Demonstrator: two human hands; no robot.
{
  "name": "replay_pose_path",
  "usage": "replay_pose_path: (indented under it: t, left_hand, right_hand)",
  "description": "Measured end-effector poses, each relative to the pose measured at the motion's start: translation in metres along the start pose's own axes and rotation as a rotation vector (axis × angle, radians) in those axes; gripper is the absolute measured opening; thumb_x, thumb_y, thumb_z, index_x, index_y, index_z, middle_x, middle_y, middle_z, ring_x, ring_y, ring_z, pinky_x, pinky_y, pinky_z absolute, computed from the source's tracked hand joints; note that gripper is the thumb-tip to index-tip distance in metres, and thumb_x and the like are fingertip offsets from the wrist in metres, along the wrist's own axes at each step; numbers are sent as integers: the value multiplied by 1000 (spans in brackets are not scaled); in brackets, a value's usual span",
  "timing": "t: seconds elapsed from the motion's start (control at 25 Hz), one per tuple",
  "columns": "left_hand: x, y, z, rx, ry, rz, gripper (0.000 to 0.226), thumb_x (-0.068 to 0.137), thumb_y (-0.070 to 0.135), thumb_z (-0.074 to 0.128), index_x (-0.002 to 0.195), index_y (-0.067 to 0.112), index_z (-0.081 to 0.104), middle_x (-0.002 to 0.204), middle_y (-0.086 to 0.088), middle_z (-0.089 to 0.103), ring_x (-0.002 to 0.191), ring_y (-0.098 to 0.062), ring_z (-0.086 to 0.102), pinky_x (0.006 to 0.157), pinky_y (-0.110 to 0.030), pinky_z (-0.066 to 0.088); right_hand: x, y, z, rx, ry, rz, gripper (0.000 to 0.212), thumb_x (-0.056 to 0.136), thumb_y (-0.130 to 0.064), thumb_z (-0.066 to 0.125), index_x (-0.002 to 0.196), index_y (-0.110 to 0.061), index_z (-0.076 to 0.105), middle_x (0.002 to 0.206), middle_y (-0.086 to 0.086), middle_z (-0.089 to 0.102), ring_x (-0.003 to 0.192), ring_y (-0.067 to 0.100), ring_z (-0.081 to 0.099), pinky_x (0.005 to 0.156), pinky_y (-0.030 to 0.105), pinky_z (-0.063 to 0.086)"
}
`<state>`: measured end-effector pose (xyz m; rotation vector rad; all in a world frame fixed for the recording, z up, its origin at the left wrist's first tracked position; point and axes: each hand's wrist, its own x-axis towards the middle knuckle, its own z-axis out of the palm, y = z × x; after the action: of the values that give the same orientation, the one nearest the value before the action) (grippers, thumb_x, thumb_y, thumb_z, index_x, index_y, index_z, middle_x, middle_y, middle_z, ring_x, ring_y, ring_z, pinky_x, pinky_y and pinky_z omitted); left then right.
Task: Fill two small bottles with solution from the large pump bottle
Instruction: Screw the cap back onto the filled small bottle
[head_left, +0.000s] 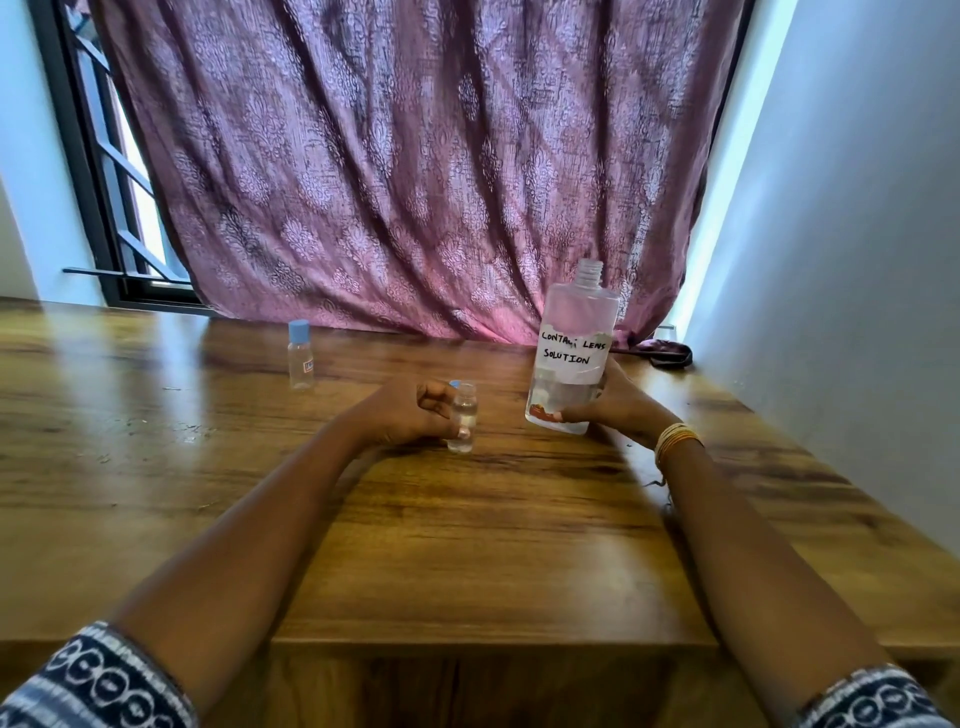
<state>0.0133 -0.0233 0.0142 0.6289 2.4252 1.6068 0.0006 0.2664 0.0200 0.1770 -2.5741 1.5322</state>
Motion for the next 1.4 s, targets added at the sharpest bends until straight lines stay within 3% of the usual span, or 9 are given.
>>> replay_pose_path:
  t: [0.24, 0.44, 0.56, 0.68, 0.8, 0.92, 1.04, 1.2, 1.4]
  left_hand:
    - [-3, 1, -3, 57, 19, 6, 41, 77, -10, 71, 116, -8, 62, 117, -35, 63, 97, -27, 58, 103, -52, 43]
    - [-5, -3, -11, 106, 63, 14, 38, 76, -4, 75, 112, -3, 65, 111, -31, 67, 91, -25, 60, 97, -47, 49]
    - [-3, -5, -16, 143, 88, 52, 32, 76, -1, 76, 106, -2, 67, 107, -32, 68, 88, -26, 60, 94, -49, 50]
    - [-1, -9, -21, 177, 128, 52, 33, 75, 3, 78, 106, 1, 68, 105, -29, 69, 85, -25, 62, 93, -50, 51]
    - [1, -10, -23, 193, 130, 51, 27, 74, 3, 77, 99, -1, 68, 95, -25, 70, 80, -23, 60, 89, -51, 52]
    - [3, -12, -24, 201, 118, 45, 30, 74, 1, 75, 99, -10, 64, 87, -23, 66, 79, -23, 58, 83, -49, 52]
    - [5, -11, -23, 194, 103, 41, 27, 77, 4, 75, 98, -9, 64, 83, -14, 63, 77, -21, 56, 75, -37, 48]
    - [4, -6, -19, 65, 120, 18, 28, 84, 11, 71, 109, 1, 65, 97, -13, 68, 83, -19, 64, 72, -28, 55]
    - [0, -5, -18, 29, 149, 4, 34, 88, 8, 66, 120, -2, 61, 116, -25, 67, 104, -36, 66, 89, -45, 54]
  right_hand:
    - [-7, -12, -3, -241, -101, 93, 76, 67, -14, 86, 134, -10, 50, 127, 8, 62, 117, 27, 58, 102, 45, 48]
    - [-23, -43, 1, -562, -93, 280, 40, 77, -32, 79, 107, -20, 55, 74, 1, 63, 57, 16, 61, 47, 23, 48]
    - [-21, -51, 45, -629, -78, 40, 27, 78, -28, 76, 85, -10, 58, 72, 1, 60, 67, 20, 61, 61, 27, 50]
    - [-10, -55, 86, -628, -90, -193, 33, 80, -19, 69, 109, -13, 55, 94, 2, 57, 90, 20, 53, 69, 22, 41]
    - [9, -50, 111, -705, -163, -301, 60, 84, -9, 57, 139, -21, 37, 137, 11, 43, 117, 28, 49, 95, 38, 45]
    - [24, -47, 125, -772, -196, -364, 40, 88, -9, 53, 127, -19, 54, 133, 10, 49, 118, 31, 51, 95, 42, 46]
    - [24, -43, 117, -679, -103, -422, 23, 84, -6, 60, 87, -26, 69, 95, -4, 53, 94, 21, 56, 79, 27, 44]
    - [22, -45, 97, -432, 22, -370, 32, 77, -1, 63, 106, -13, 73, 80, 1, 63, 71, 13, 60, 64, 11, 46]
    - [19, -65, 94, -16, 86, -297, 8, 87, -8, 66, 84, -14, 71, 73, 5, 70, 66, 17, 69, 67, 29, 61]
